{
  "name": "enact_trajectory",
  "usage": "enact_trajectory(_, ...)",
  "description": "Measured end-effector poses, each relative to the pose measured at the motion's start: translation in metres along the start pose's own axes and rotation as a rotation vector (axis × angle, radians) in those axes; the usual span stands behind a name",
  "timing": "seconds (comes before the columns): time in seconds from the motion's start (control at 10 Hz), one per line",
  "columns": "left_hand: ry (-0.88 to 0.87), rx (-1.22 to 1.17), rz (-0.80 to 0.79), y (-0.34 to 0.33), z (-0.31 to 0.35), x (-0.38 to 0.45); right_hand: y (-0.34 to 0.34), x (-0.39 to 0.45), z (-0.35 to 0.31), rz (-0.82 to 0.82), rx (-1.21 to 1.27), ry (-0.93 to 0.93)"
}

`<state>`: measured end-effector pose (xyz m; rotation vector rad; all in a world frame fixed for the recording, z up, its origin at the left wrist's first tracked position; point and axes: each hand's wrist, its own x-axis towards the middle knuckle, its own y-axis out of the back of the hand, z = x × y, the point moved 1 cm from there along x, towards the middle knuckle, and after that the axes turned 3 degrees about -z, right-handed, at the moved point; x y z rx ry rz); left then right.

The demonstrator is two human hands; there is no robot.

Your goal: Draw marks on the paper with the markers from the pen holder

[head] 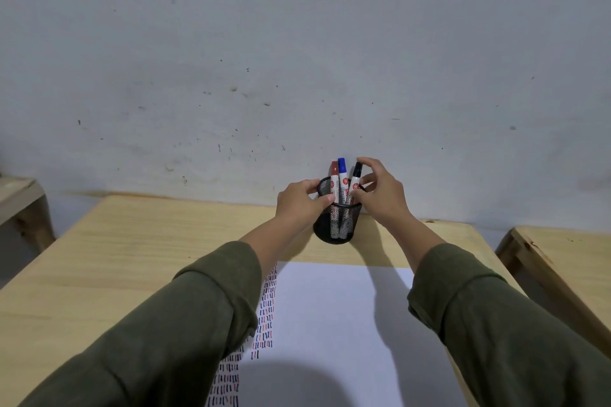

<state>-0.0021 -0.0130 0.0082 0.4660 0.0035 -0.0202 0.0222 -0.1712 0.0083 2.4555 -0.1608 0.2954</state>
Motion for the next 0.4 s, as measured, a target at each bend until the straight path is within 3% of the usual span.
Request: enact_trajectory(0.4,-0.011,0.096,0.061,-0.003,0.002,0.0,0.006,-0.009,-0.01,0.028,0.036,-0.021)
